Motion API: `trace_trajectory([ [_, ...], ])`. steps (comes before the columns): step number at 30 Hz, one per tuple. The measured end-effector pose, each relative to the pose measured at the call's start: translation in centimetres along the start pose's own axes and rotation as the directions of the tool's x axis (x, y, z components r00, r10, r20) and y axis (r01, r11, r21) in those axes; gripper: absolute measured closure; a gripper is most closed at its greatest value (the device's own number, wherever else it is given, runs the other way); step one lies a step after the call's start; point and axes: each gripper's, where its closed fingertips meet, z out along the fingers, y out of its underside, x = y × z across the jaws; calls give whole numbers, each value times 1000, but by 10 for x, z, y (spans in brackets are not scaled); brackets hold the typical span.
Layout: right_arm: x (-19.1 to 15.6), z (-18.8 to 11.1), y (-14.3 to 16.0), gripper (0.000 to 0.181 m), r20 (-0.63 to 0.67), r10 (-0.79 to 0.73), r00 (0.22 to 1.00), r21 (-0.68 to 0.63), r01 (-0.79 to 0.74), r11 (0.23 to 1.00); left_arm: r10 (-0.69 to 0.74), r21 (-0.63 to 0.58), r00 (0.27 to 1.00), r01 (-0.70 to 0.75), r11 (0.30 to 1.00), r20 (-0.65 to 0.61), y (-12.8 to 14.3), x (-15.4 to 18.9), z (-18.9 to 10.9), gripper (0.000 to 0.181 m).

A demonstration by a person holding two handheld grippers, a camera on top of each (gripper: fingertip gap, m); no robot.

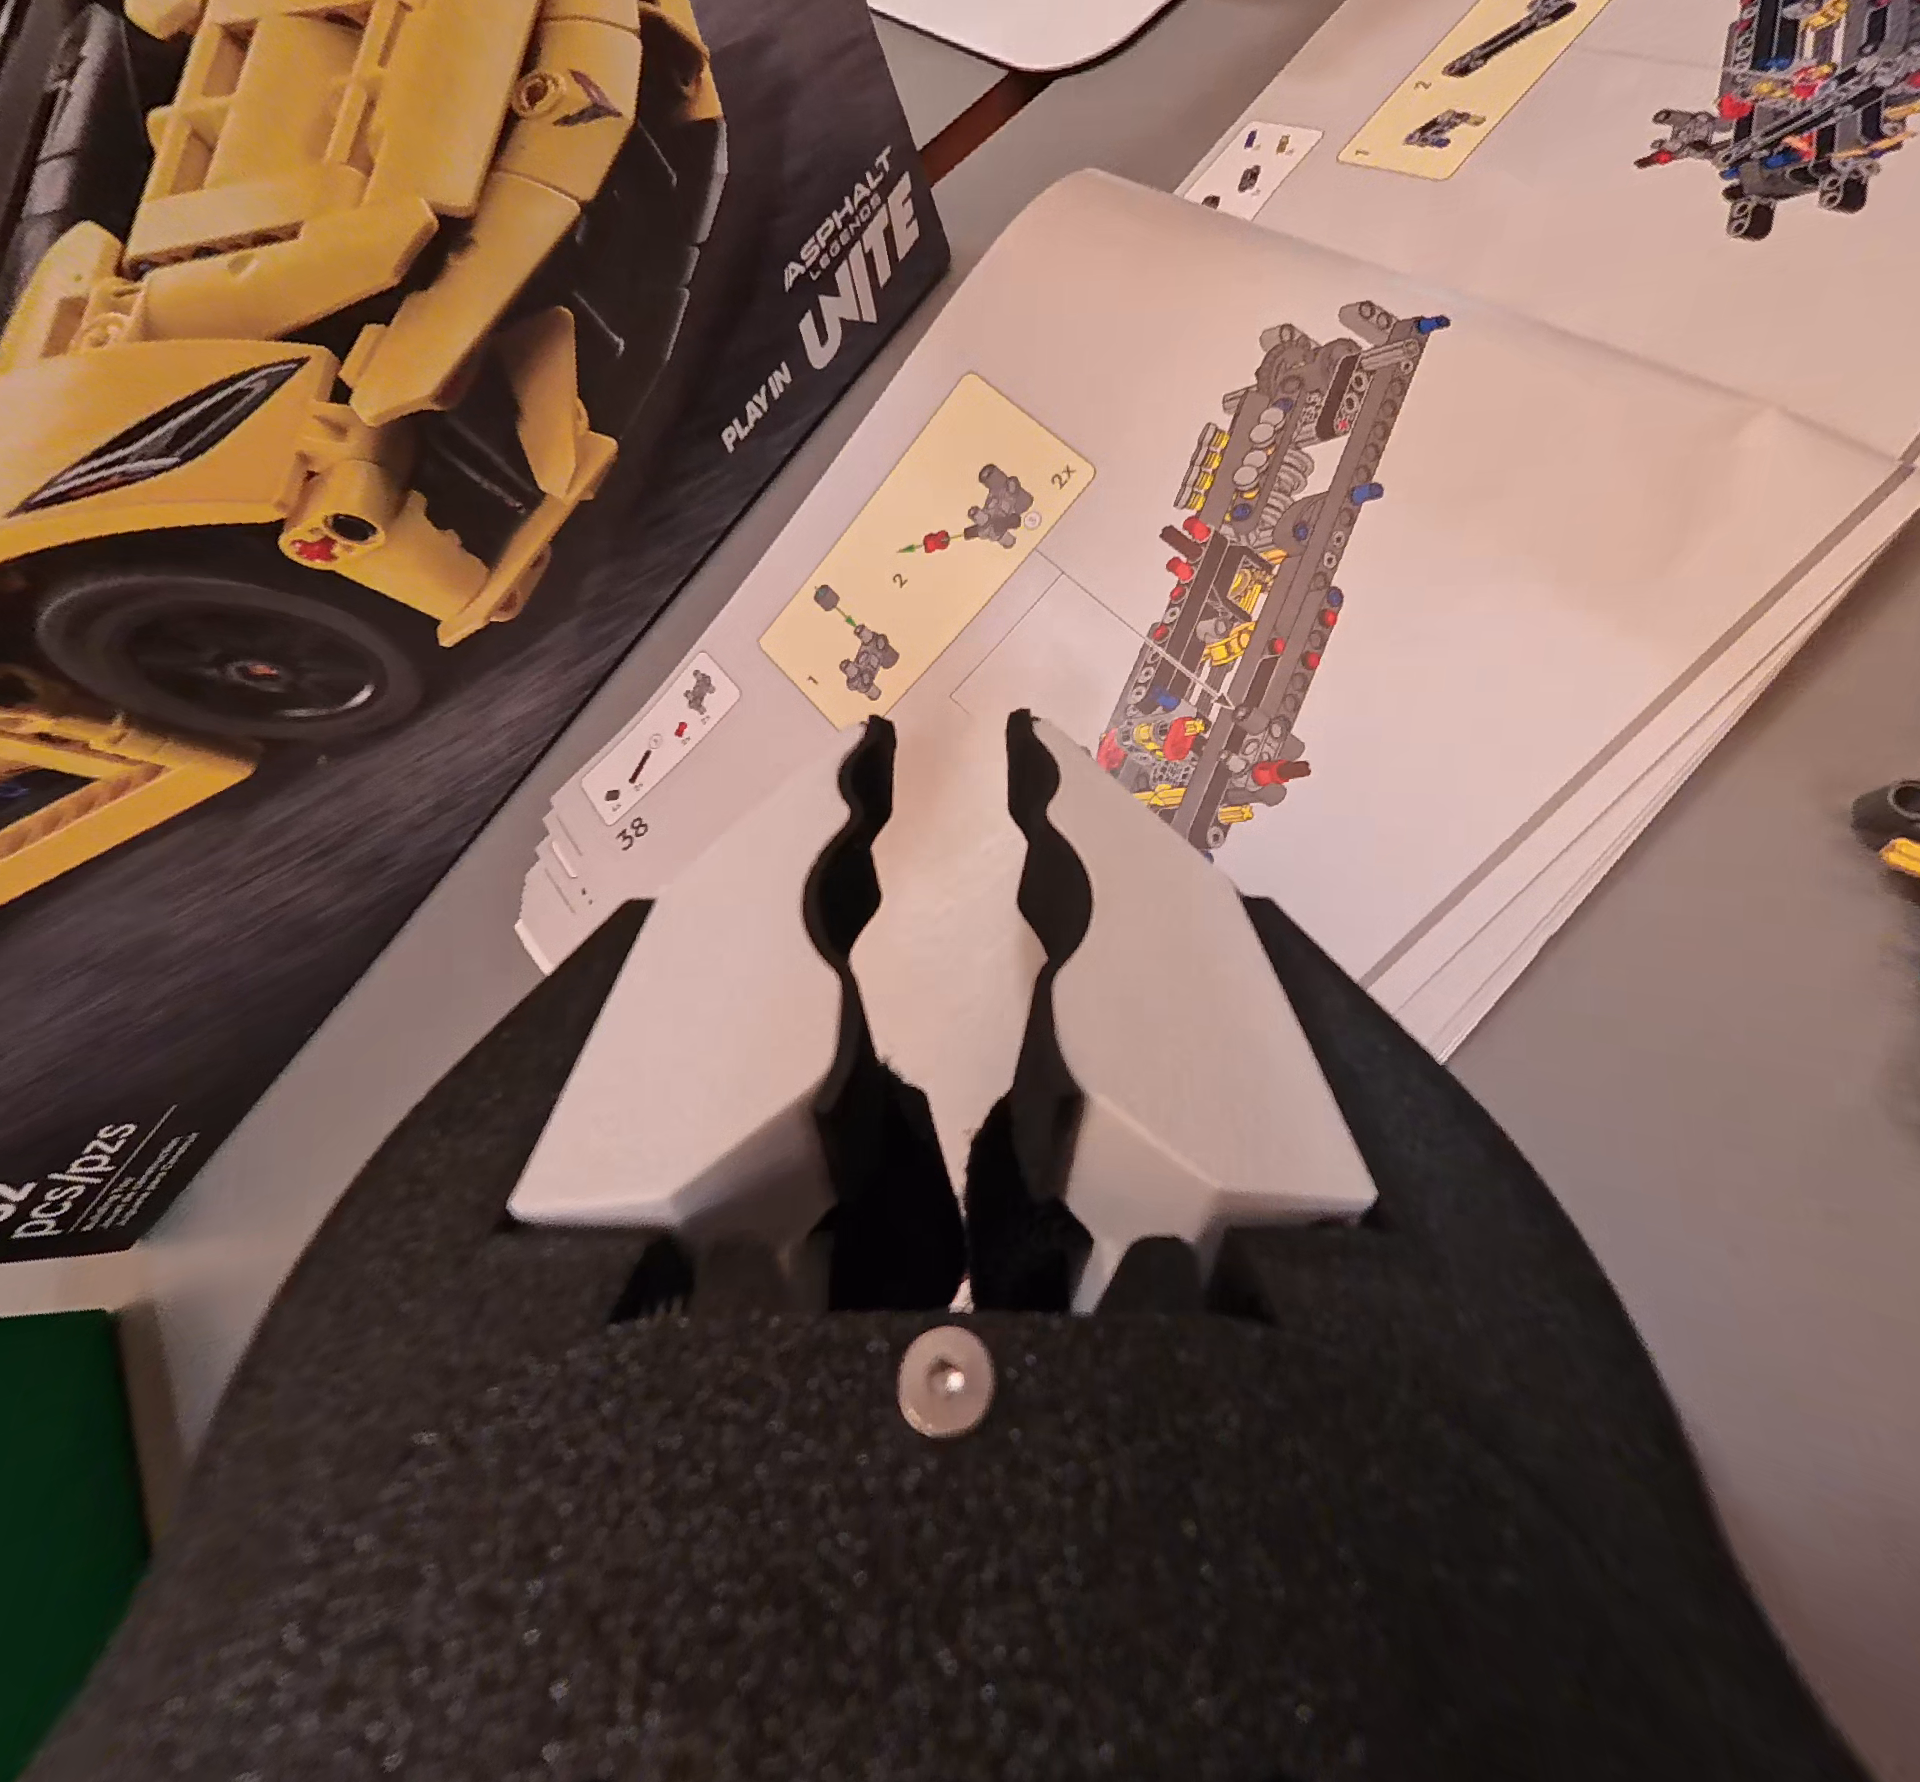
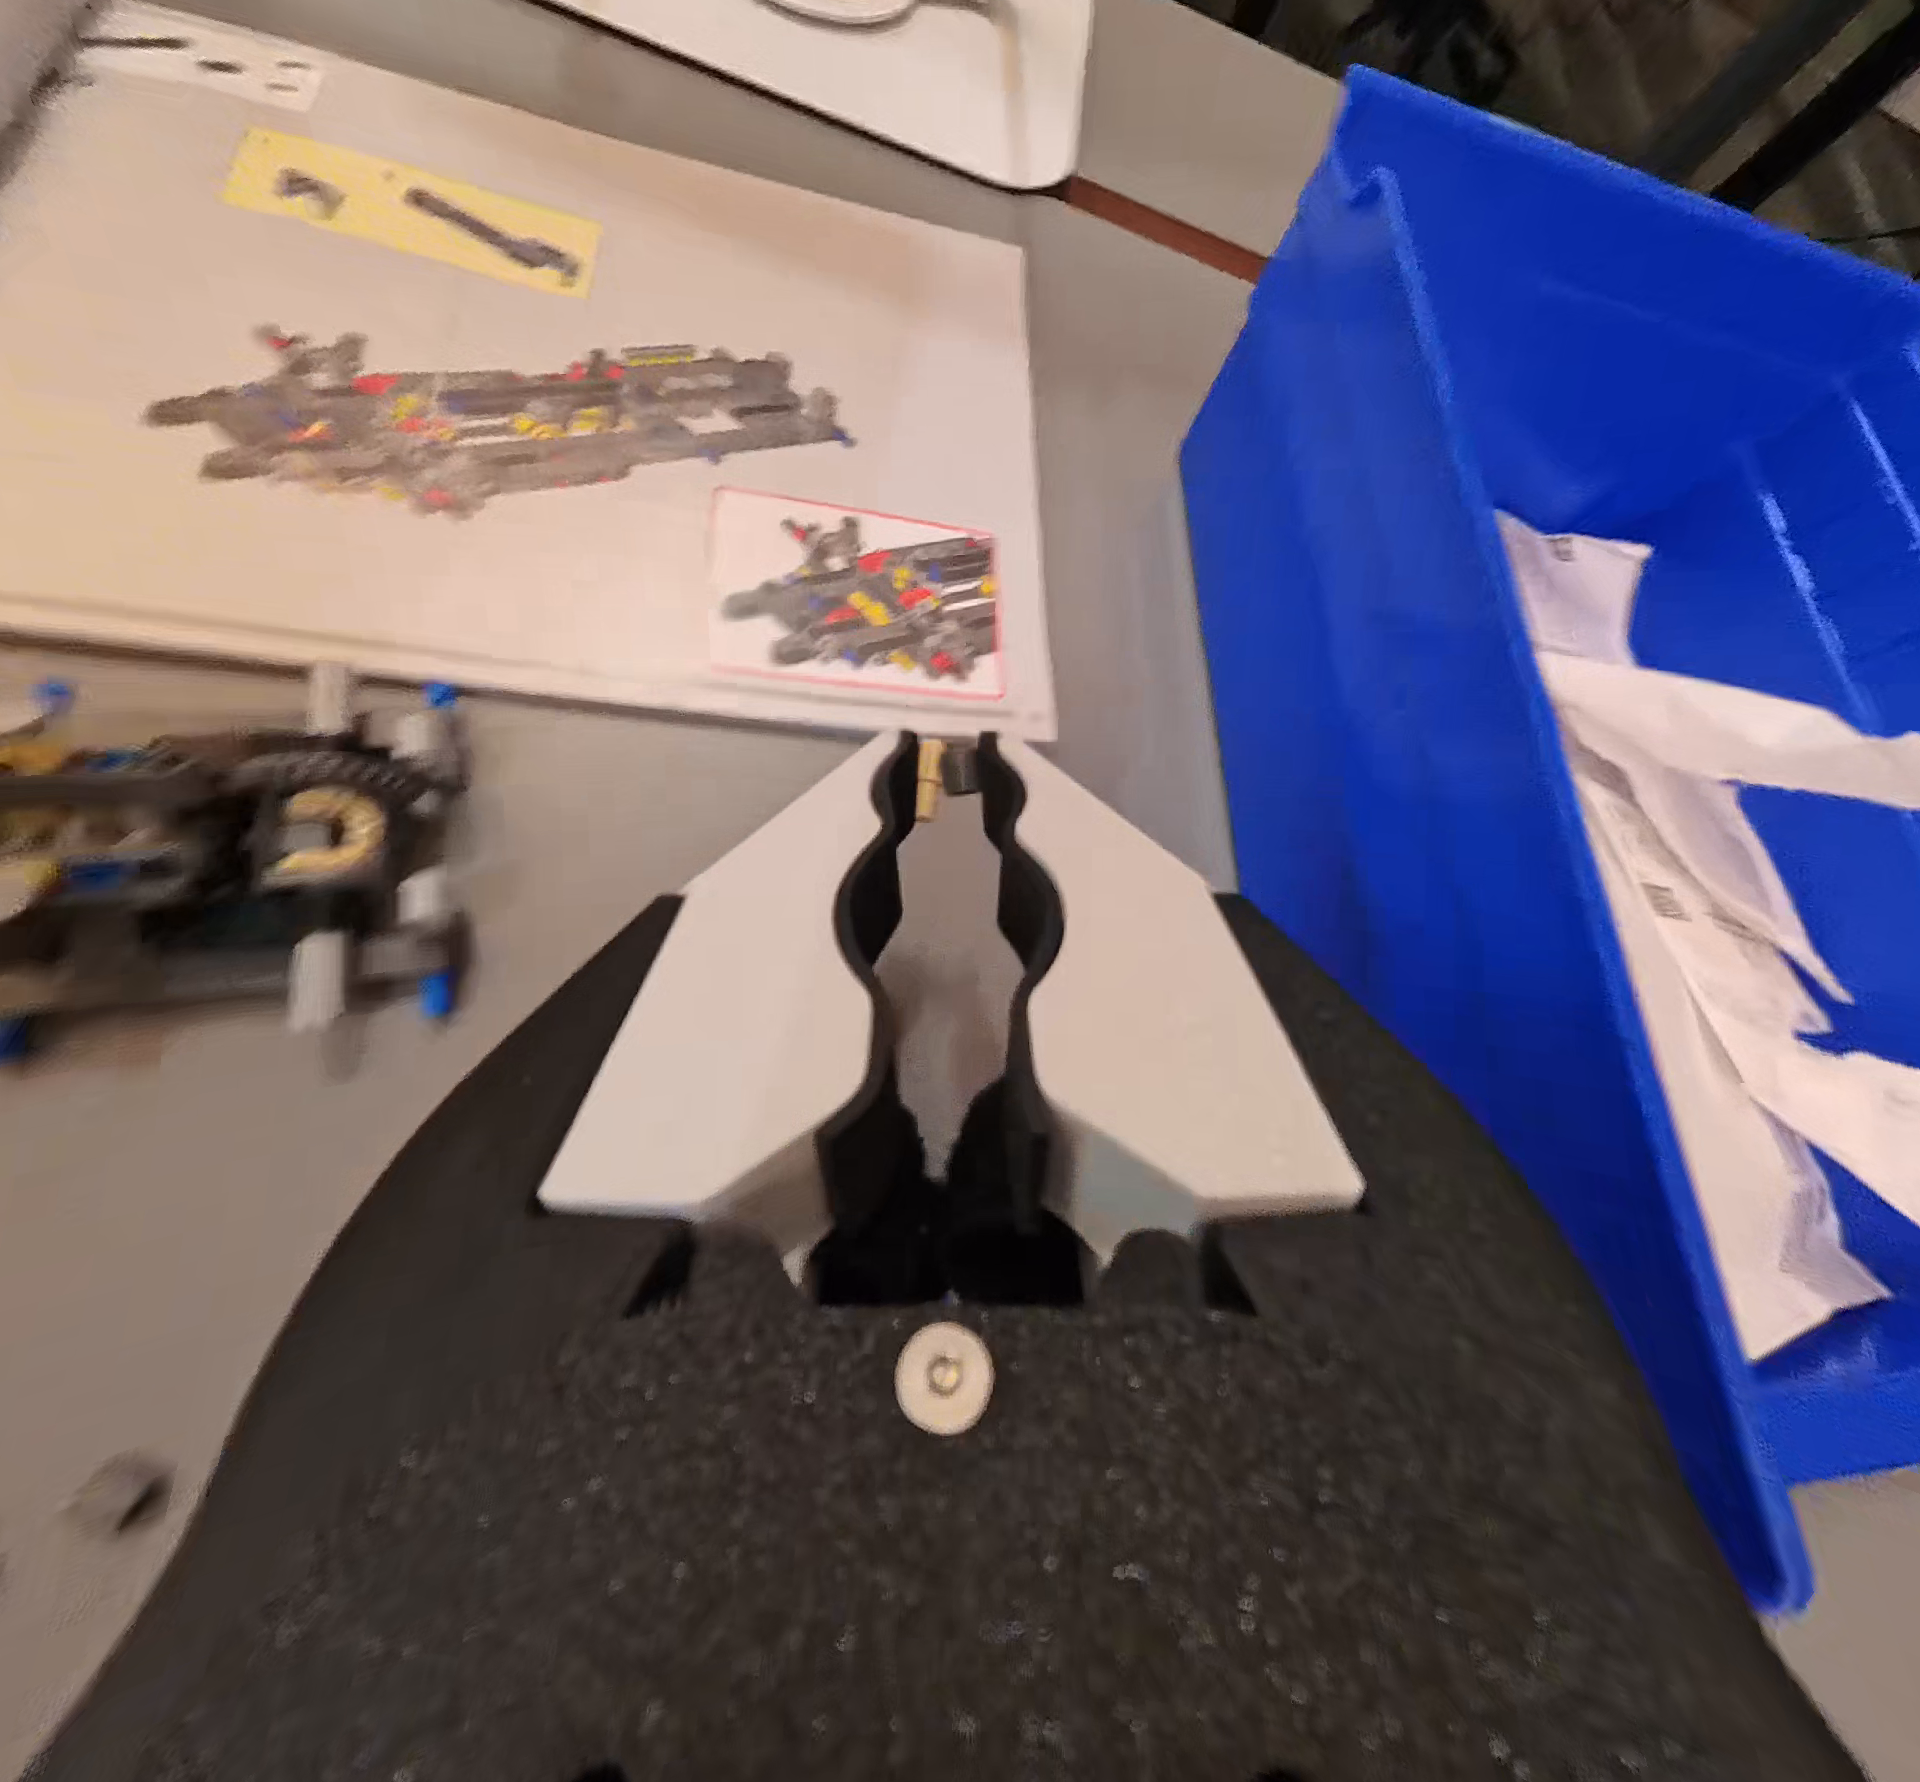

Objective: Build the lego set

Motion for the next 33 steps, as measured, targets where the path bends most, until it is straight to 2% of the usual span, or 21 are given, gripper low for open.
trace_trajectory([
  [2, -11, -12, 9, 171, 21, -34, 999, -12, 34, 999, 1, -1, 1000, -1, 1000, -3, 0, 1, 0, 161],
  [4, -8, -17, 29, 171, -5, -60, 998, -69, 60, 996, 2, -1, 1000, -2, 1000, -5, 0, 2, 1, 161],
  [7, -7, -21, 65, 171, 23, -15, 1000, -165, 19, 986, 7, 2, 1000, -6, 1000, -8, -1, 4, 1, 161],
  [9, -12, -25, 78, 171, 67, 44, 997, -194, -30, 981, 7, 3, 1000, -7, 1000, -10, -2, 5, 1, 161],
  [13, -14, -29, 82, 171, 100, 112, 989, -193, -91, 977, 4, 6, 1000, -4, 1000, -16, -3, 7, 1, 161],
  [17, -15, -37, 82, 163, 148, 139, 979, -169, -114, 979, 13, 13, 1000, -12, 1000, -20, -4, 9, 0, 161],
  [20, -12, -42, 79, 168, 193, 178, 965, -142, -152, 978, 20, 13, 1000, -20, 1000, -13, -5, 9, 0, 161],
  [24, -1, -39, 80, 166, 184, 194, 964, -141, -170, 975, 31, 13, 999, -30, 999, -23, -5, 12, 1, 161],
  [33, -8, -33, 89, 175, 220, 191, 957, -184, -152, 971, 31, 14, 999, -31, 999, -29, -4, 13, 2, 161],
])
